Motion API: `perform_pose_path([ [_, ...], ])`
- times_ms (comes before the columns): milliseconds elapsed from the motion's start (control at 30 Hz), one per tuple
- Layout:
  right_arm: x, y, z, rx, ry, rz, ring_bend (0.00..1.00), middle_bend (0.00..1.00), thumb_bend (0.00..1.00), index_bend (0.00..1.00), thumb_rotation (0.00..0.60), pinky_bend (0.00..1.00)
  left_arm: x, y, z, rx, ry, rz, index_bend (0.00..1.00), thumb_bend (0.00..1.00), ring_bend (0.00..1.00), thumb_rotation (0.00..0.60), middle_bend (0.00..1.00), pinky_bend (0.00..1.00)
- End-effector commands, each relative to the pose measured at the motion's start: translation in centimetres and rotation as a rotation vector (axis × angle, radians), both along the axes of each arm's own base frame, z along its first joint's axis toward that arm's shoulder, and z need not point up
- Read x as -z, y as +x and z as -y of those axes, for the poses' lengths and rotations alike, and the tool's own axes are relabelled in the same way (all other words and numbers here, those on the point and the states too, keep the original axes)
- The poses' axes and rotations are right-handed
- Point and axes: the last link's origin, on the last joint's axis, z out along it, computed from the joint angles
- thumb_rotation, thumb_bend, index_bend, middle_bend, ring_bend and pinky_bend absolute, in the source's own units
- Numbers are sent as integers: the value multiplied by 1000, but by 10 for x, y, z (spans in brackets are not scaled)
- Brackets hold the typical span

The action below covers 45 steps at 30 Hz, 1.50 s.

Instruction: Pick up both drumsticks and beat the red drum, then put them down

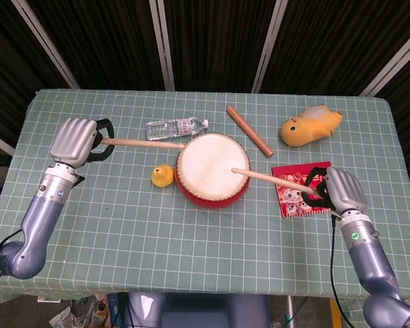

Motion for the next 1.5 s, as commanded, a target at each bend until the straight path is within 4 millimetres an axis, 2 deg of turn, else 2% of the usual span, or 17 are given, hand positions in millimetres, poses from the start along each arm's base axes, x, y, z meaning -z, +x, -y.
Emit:
perform_pose_path([
  [33,18,13,9,-12,33,-29,1000,1000,733,977,600,1000,2,3,-7,-5,-3,3,773,509,1000,600,1000,1000],
  [200,33,30,22,-15,44,-47,1000,1000,732,978,600,1000,3,4,-11,-7,-5,-2,773,509,1000,600,1000,1000],
  [333,39,37,30,9,31,-50,1000,1000,732,977,600,1000,0,2,-8,-8,-4,1,773,509,1000,600,1000,1000],
  [433,37,42,37,29,16,-1,1000,1000,733,977,600,1000,-3,0,-7,-9,-6,3,772,509,1000,600,1000,1000],
  [500,24,54,46,28,-26,134,1000,1000,735,977,600,1000,-7,0,-6,-3,-3,10,772,509,1000,600,1000,1000],
  [600,18,58,51,25,-28,209,1000,1000,740,977,600,1000,-9,-1,-6,3,-5,18,773,508,1000,600,1000,1000],
  [800,34,57,60,50,27,283,1000,1000,742,977,600,1000,-12,-2,-7,13,-10,20,772,509,1000,600,1000,1000],
  [967,80,42,68,75,95,151,1000,1000,742,977,600,1000,-9,-8,-6,7,-30,13,773,509,1000,600,1000,1000],
  [1000,91,35,71,71,102,51,1000,1000,742,977,600,1000,-9,-10,-6,4,-33,13,773,509,1000,600,1000,1000],
  [1133,105,20,77,13,47,-289,1000,1000,743,977,600,1000,-9,-16,-7,-4,-39,4,773,509,1000,600,1000,1000],
  [1200,108,16,79,-15,-7,-422,1000,1000,743,977,600,1000,-9,-19,-8,-9,-41,0,773,509,1000,600,1000,1000],
  [1267,108,16,79,-16,-59,-449,1000,1000,743,977,600,1000,-9,-22,-9,-13,-42,-1,773,509,1000,600,1000,1000],
  [1400,97,23,81,17,-122,-348,1000,1000,743,977,600,1000,-9,-25,-10,-20,-44,4,773,508,1000,600,1000,1000],
  [1500,72,32,80,11,-181,-263,1000,1000,744,977,600,1000,-7,-25,-9,-21,-47,13,773,509,1000,600,1000,1000],
])
